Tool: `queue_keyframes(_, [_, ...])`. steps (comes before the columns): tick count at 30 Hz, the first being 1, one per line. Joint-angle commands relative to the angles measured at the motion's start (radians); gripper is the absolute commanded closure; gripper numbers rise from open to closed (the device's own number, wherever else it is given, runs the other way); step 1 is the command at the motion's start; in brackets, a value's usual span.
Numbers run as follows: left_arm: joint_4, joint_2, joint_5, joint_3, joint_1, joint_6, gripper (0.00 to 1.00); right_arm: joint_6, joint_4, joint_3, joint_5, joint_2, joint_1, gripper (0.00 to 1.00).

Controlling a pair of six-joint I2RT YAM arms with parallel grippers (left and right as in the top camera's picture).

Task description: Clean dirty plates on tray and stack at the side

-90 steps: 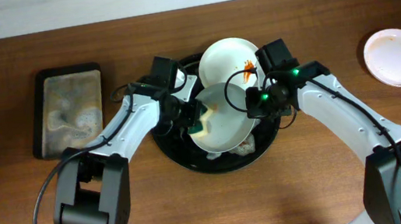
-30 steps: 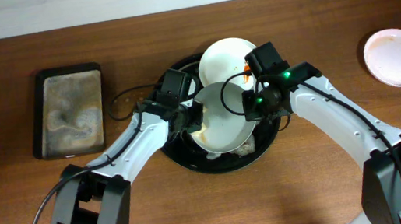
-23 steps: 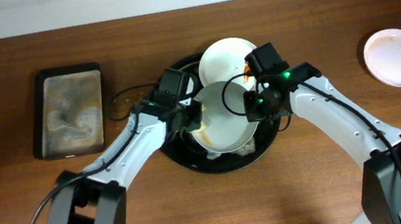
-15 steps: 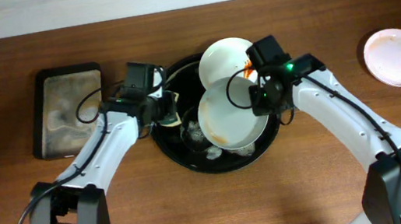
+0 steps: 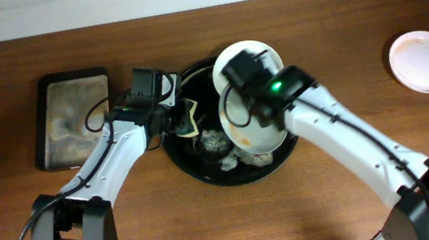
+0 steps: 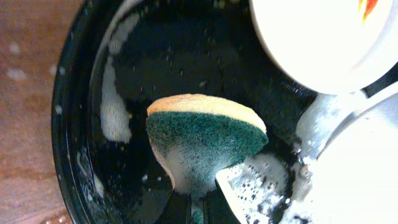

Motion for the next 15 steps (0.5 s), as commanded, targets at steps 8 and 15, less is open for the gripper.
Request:
queue_keyframes(8, [0.013, -0.019, 0.017, -0.031, 0.002, 0.016, 1.00, -0.003, -0.001, 0.018, 0.317, -0.024, 0.048, 0.96])
queue_keyframes(15, [0.022, -0.019, 0.017, -0.031, 0.002, 0.016, 1.00, -0.003, 0.002, 0.018, 0.416, -0.024, 0.048, 0.96])
